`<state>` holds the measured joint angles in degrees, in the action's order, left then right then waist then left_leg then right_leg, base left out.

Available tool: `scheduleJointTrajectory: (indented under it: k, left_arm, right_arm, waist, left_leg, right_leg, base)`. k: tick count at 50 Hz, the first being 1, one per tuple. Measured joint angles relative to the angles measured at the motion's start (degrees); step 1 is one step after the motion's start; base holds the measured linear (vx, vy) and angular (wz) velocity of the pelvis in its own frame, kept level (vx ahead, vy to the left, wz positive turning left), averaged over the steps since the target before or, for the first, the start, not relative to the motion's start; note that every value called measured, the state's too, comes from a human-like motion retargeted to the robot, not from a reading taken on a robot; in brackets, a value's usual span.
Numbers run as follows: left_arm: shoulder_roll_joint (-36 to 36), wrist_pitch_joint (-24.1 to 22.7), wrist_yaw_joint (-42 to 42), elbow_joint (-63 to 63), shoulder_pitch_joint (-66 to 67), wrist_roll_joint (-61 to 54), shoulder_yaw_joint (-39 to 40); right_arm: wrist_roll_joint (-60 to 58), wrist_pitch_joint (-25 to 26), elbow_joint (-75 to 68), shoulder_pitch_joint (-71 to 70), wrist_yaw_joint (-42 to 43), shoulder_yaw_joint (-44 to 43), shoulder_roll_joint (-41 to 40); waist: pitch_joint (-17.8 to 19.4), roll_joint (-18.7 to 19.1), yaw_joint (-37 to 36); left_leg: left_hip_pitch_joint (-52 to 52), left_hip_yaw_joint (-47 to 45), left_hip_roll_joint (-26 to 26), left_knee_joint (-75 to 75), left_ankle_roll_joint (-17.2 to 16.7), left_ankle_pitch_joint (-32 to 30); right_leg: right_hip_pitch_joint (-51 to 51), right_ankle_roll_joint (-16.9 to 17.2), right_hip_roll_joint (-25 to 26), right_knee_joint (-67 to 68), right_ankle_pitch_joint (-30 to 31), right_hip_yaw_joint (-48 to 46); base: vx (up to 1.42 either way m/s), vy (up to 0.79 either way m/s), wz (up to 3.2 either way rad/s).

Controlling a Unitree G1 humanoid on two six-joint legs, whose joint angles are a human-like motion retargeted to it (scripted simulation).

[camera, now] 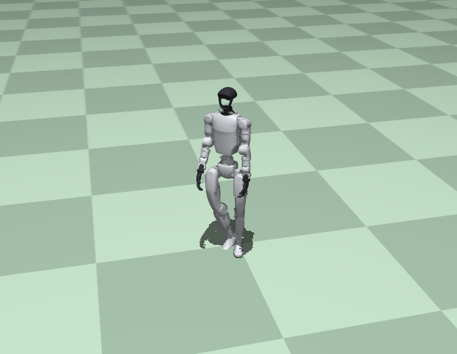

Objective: In place motions

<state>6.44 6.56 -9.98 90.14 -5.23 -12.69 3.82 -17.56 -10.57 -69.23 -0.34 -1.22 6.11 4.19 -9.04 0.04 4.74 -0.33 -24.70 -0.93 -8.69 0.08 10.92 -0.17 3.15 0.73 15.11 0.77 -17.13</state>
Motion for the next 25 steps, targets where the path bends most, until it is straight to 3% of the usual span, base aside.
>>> scheduleJointTrajectory:
  k: [2,3,4,5,7,10,12,15,18,22,25]
  left_arm:
    - [-0.3,1.1,-3.8,-3.3,-6.6,-2.7,-2.1]
    - [-0.6,0.7,-4.6,-6.3,-10.1,-3.2,-1.9]
    - [-0.5,-0.1,-4.5,-9.5,-14.3,-4.2,-2.4]
    - [-0.2,-1.0,-4.0,-12.9,-18.8,-5.5,-3.2]
    - [1.3,-1.5,-4.2,-20.2,-27.8,-7.0,-2.0]
    - [2.7,-5.9,-1.5,-31.8,-36.5,-9.7,2.9]
    - [4.4,-8.6,1.1,-38.9,-38.8,-12.9,3.1]
    - [6.8,-11.0,4.3,-45.9,-40.8,-14.8,2.0]
    - [8.7,-11.2,5.0,-49.5,-41.6,-13.5,1.3]
    - [9.5,-10.8,4.0,-51.2,-39.3,-11.5,-0.5]
    - [9.2,-11.6,3.2,-50.0,-33.2,-8.1,-0.6]
  right_arm:
    - [-0.8,3.1,-10.6,2.2,-0.6,-5.2,1.4]
    - [-0.3,4.7,-14.7,3.2,-2.2,-7.5,2.3]
    - [0.5,5.5,-17.5,4.5,-3.7,-9.1,3.5]
    - [1.5,5.8,-19.6,5.9,-5.1,-10.3,4.8]
    - [1.8,7.0,-21.8,8.4,-7.2,-12.6,7.0]
    - [1.2,9.4,-25.7,11.1,-7.8,-16.3,10.6]
    - [3.2,11.0,-28.2,13.9,-7.5,-18.6,13.4]
    - [8.8,15.0,-28.2,19.6,-6.4,-22.1,15.6]
    - [16.3,15.8,-28.2,20.8,-2.3,-25.3,15.9]
    - [22.2,12.5,-28.0,19.3,0.0,-26.8,13.9]
    - [24.0,9.9,-26.6,14.7,-5.1,-25.0,11.0]
  waist:
    - [2.4,1.0,0.3]
    - [4.8,0.9,0.4]
    - [7.5,1.1,0.6]
    - [10.4,1.6,0.8]
    - [14.2,2.6,3.3]
    - [18.4,5.1,15.2]
    - [19.8,6.1,20.3]
    - [20.9,6.9,23.2]
    - [20.7,6.6,22.6]
    - [16.9,6.7,19.9]
    - [15.4,6.2,17.2]
  left_leg:
    - [-2.4,6.2,0.6,0.2,0.3,-1.9]
    - [-1.0,4.6,1.2,1.0,0.8,-1.7]
    - [0.1,4.1,1.7,1.6,1.4,-1.8]
    - [1.2,4.1,2.2,2.2,1.9,-2.0]
    - [0.3,4.8,1.6,1.9,3.8,-2.4]
    - [-3.2,7.9,2.1,-1.6,6.5,-2.3]
    - [-3.8,7.1,2.3,-2.2,8.5,-3.5]
    - [-2.9,5.9,3.5,-2.7,9.8,-4.7]
    - [-2.3,4.9,2.7,-2.6,10.6,-5.4]
    - [-2.6,5.0,2.8,0.5,7.8,-6.1]
    - [-2.2,3.8,3.2,0.6,6.4,-4.9]
  right_leg:
    - [-7.4,0.3,-1.7,14.4,12.8,-2.2]
    - [-12.2,0.1,-4.2,23.5,19.8,-2.4]
    - [-18.1,0.5,-2.9,32.9,22.4,1.6]
    - [-24.6,1.1,0.1,42.4,22.8,7.5]
    - [-37.6,-2.5,-4.6,60.4,19.4,5.7]
    - [-57.2,-5.3,-13.2,79.4,12.7,4.6]
    - [-68.0,-6.1,-14.4,85.2,9.7,4.8]
    - [-77.2,-6.8,-11.6,85.6,6.8,3.8]
    - [-75.6,-9.0,-12.9,83.0,5.1,3.3]
    - [-62.2,-9.3,-13.4,76.4,6.0,1.6]
    - [-46.9,-5.8,-11.8,66.8,8.1,1.9]
  base:
    - [-0.09,0.01,0.65]
    - [-0.25,-0.05,0.22]
    - [-0.37,-0.02,0.13]
    - [-0.47,0.10,-0.02]
    - [-0.47,0.21,0.49]
    - [-0.30,0.23,1.59]
    - [0.05,0.17,1.00]
    - [0.12,0.04,0.21]
    - [0.04,0.02,-0.46]
    - [0.03,-0.13,-0.45]
    - [0.07,-0.05,-0.76]
